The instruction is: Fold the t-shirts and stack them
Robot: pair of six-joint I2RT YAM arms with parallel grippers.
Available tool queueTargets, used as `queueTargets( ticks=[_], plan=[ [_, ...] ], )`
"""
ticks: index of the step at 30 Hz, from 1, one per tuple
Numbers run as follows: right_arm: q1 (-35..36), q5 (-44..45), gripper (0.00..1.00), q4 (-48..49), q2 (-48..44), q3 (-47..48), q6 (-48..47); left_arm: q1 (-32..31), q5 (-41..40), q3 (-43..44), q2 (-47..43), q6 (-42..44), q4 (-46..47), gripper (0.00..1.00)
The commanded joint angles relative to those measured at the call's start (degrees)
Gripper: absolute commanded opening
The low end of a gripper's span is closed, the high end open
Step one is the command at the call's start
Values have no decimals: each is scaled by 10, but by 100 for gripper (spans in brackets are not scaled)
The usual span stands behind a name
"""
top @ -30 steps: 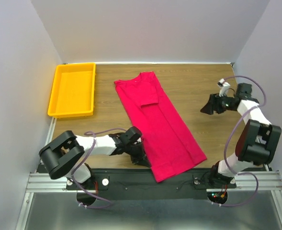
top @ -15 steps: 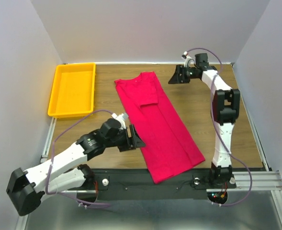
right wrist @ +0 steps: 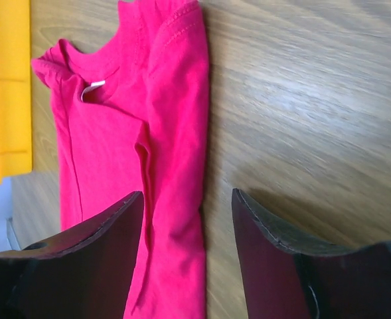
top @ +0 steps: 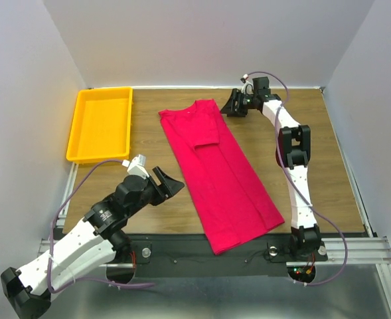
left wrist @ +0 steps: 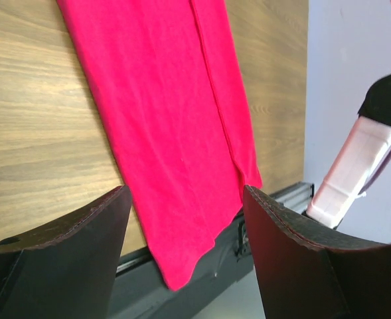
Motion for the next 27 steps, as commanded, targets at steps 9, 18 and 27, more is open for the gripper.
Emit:
queueTargets(
  ticks=[9,18,27],
  plan=[
    [29,42,54,56,51,44,70,7,-67,7,-21,-6,23,79],
    [30,60,28,71,62,48,89,7,-69,3,-19,-14,21,79],
    [29,44,3,89,66,42,113,8,-76,-1,-24,-19,12,79]
  ],
)
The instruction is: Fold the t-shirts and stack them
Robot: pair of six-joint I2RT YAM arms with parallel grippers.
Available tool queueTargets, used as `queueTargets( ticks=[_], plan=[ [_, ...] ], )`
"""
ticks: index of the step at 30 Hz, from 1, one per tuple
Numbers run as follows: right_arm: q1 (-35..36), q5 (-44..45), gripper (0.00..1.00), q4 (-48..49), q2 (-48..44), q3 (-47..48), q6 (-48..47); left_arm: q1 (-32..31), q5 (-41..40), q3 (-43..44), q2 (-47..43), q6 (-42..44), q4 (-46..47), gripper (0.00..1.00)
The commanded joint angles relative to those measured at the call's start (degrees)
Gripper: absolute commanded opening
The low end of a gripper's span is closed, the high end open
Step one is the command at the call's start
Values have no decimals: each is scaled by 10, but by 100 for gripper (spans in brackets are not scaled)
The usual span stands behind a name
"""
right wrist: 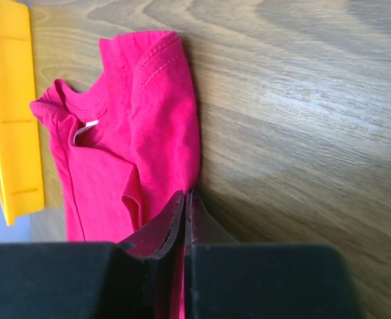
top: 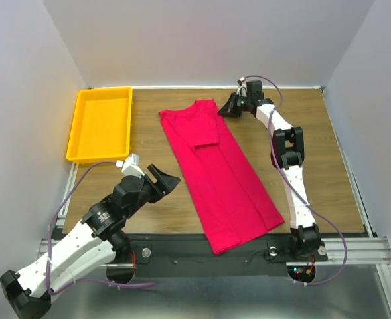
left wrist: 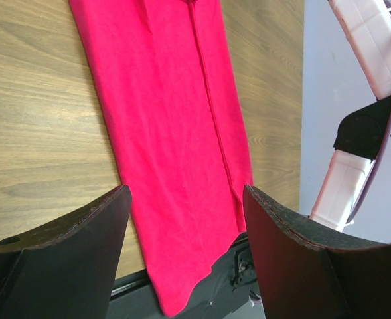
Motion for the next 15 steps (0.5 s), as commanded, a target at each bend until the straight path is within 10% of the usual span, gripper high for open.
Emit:
queueTargets(
  ticks=[1,15],
  plan=[
    [3,4,1,25,11,9,12,4,-19,-2,-9,-5,12,79],
    [-80,36,1,94,-24,-28,65,10,-21,-14,8,3,41,79]
  ],
)
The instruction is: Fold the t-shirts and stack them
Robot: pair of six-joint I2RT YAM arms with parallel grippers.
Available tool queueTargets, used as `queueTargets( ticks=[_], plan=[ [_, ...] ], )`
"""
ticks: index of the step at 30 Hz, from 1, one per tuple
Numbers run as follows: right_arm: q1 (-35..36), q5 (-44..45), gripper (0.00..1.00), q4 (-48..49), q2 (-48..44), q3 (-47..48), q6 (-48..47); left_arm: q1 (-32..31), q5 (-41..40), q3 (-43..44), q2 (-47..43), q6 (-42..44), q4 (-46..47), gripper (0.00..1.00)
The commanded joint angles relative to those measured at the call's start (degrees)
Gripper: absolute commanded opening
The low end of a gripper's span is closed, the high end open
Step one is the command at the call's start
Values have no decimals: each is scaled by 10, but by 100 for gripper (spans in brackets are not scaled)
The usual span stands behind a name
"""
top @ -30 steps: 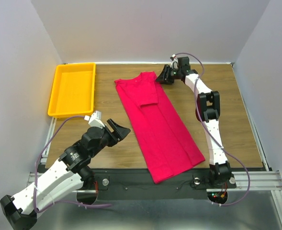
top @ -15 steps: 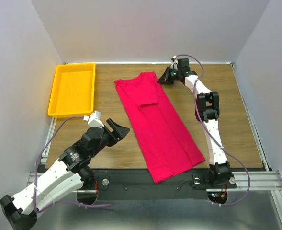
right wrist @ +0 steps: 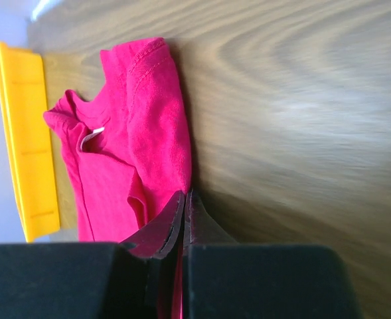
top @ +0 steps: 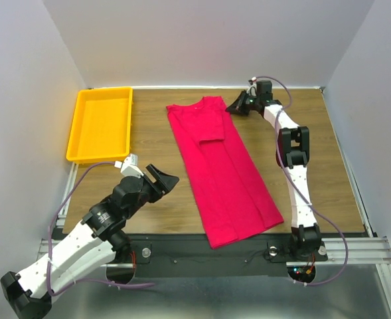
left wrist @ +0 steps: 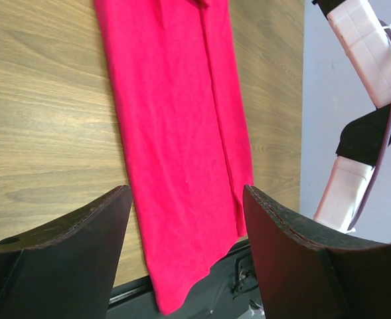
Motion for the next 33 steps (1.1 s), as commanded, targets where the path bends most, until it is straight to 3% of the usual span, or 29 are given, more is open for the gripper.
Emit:
queueTargets(
  ticks=[1,14,20,23,26,29,30,33],
  plan=[
    [-48,29,0,52,-26,-10,18,5,-10,-9,8,6,39,79],
    [-107,35,2,72,-54,-66,22,53,31,-1,83,75,119,79],
    [-112,32,45,72,-105,-118,-31,132,84,58,203,168,200,79],
    [-127,43,55,70,-167,-155,-88,211,156,93,314,207,286,78],
    [-145,15,59,70,-258,-245,-169,260,234,196,456,222,377,72],
    [-150,-57,58,70,-373,-390,-271,277,321,300,614,221,416,66],
    [-150,-99,56,70,-402,-431,-290,277,357,382,691,220,417,63],
    [-150,-192,45,57,-478,-568,-327,278,403,536,821,215,410,55]
  ],
)
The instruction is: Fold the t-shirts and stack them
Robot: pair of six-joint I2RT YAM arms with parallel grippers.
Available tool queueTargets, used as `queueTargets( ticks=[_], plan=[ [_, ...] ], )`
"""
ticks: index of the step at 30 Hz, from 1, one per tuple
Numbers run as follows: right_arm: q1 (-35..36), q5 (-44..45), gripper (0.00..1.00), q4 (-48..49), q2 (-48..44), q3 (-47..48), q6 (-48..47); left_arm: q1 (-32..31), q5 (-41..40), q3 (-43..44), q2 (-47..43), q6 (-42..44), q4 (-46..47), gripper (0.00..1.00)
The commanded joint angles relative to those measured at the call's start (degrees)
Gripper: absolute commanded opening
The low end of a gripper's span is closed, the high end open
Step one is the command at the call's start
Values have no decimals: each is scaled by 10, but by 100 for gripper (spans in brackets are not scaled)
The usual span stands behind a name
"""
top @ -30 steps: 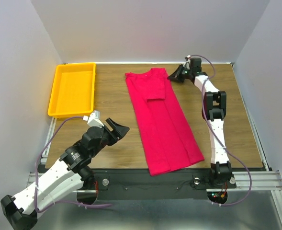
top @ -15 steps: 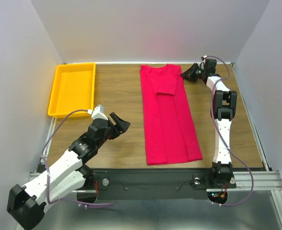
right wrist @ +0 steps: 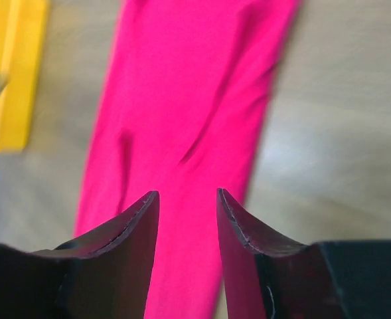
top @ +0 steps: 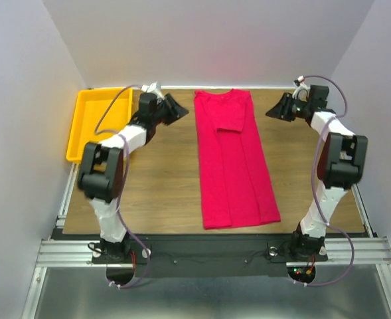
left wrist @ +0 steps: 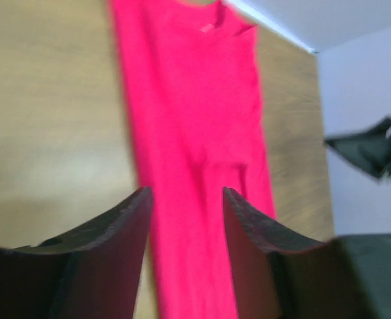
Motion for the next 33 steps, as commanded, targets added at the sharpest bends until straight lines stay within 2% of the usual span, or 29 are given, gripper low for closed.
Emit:
queueTargets(
  ticks=[1,2,5,6,9,17,21,33],
  plan=[
    [8,-154,41,-12,-89,-144,-105,-1,116,170,122,16,42,53],
    [8,-176,27,-21,-106,-165,-110,0,120,243,176,21,27,51],
    [9,-202,13,-42,-127,-230,-132,1,125,344,248,27,-23,46],
    [10,-208,12,-46,-130,-240,-134,1,135,397,291,21,-30,43],
    [16,-208,11,-74,-140,-262,-159,1,157,480,361,4,-41,35],
    [18,-186,9,-107,-117,-265,-186,9,157,628,484,-39,-25,34],
    [18,-178,8,-113,-110,-264,-190,18,136,647,512,-88,12,34],
    [18,-159,7,-118,-104,-255,-190,21,66,721,595,-214,108,47]
  ],
)
